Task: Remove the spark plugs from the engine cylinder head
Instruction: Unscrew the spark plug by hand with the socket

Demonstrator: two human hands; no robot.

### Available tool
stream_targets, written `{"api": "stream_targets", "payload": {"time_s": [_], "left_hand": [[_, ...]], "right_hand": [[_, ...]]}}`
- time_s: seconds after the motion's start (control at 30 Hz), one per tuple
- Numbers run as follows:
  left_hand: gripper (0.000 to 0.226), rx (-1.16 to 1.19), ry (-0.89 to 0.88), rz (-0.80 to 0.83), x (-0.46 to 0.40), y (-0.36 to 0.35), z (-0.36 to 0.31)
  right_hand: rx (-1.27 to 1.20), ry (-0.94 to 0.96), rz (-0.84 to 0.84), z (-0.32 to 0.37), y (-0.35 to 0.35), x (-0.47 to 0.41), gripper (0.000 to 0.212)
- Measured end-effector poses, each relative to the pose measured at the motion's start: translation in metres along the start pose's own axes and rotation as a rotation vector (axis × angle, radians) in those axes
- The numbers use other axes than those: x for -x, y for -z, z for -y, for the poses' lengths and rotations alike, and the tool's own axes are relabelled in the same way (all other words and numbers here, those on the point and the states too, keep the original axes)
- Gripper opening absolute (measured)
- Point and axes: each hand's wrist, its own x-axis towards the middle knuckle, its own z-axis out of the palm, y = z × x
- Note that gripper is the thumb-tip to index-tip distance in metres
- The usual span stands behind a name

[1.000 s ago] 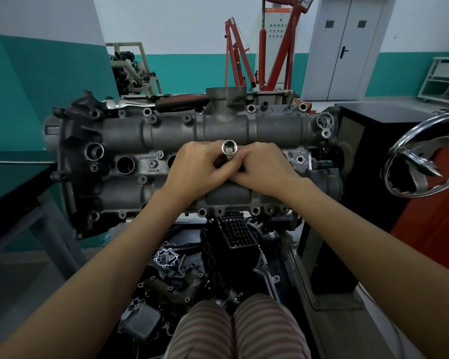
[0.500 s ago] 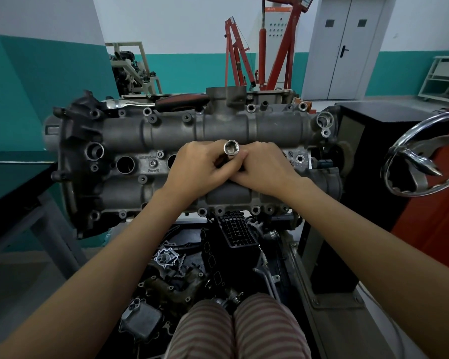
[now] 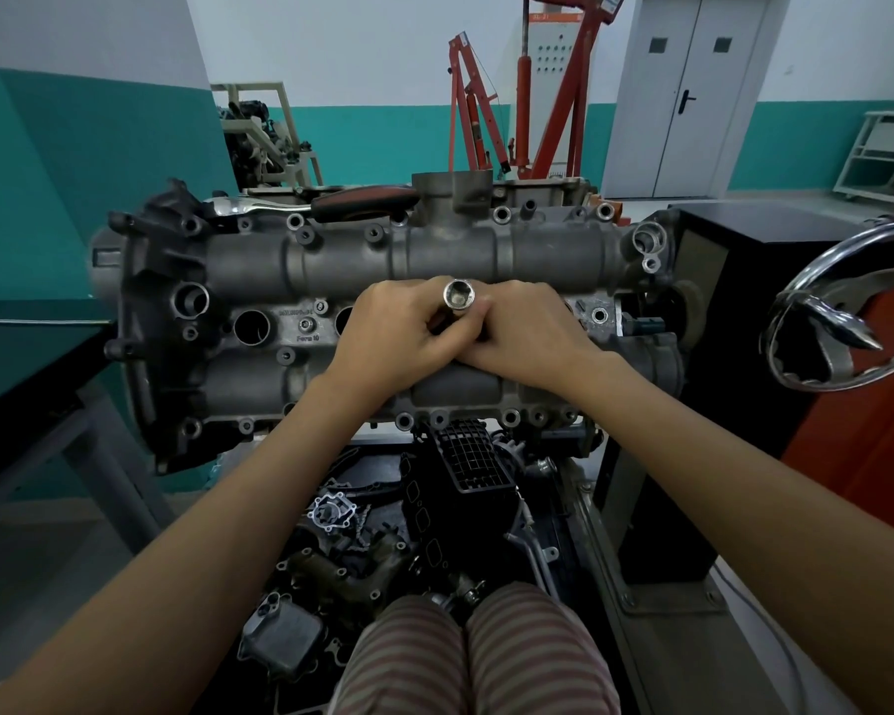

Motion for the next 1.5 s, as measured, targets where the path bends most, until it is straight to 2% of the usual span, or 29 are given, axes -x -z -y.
{"api": "stream_targets", "payload": {"time_s": [0.3,0.43,0.57,0.67,0.83,1.0,1.2,1.33,1.5], "left_hand": [[0.030,-0.006,0.006,-0.007,0.0004,0.0003,-0.0004],[0.028,0.002,0.014,0.010,-0.0001,0.0009,-0.0002],[0.031,0.011,0.010,0.006,0.0001,0.0009,-0.0007],[0.032,0.011,0.008,0.006,0.0004,0.0013,-0.0007],[0.030,0.008,0.007,0.004,-0.0001,0.0007,-0.0015],[0.030,0.027,0.000,0.007,-0.0006,0.0012,-0.0011],[0.031,-0.002,-0.013,-0.002,-0.0002,0.0000,0.0003],[0.028,-0.002,-0.011,0.002,-0.0003,-0.0001,-0.0002],[0.031,0.006,0.002,0.004,-0.0001,0.0007,0.0004]], "right_hand": [[-0.021,-0.003,-0.024,-0.0002,0.0019,0.0015,0.042],[0.010,0.014,-0.004,-0.0010,-0.0011,0.0005,0.032],[-0.060,-0.025,0.015,0.0001,0.0002,0.0007,0.033],[-0.007,-0.008,0.002,-0.0006,0.0008,0.0014,0.037],[0.000,0.035,-0.024,-0.0002,0.0015,0.0018,0.029],[-0.069,-0.012,0.004,0.0035,0.0033,0.0014,0.033],[0.003,0.016,-0.034,0.0005,0.0015,0.0029,0.046],[-0.010,0.048,-0.024,0.0008,0.0011,0.0021,0.031],[-0.045,-0.008,-0.001,0.0027,0.0014,0.0021,0.031]]}}
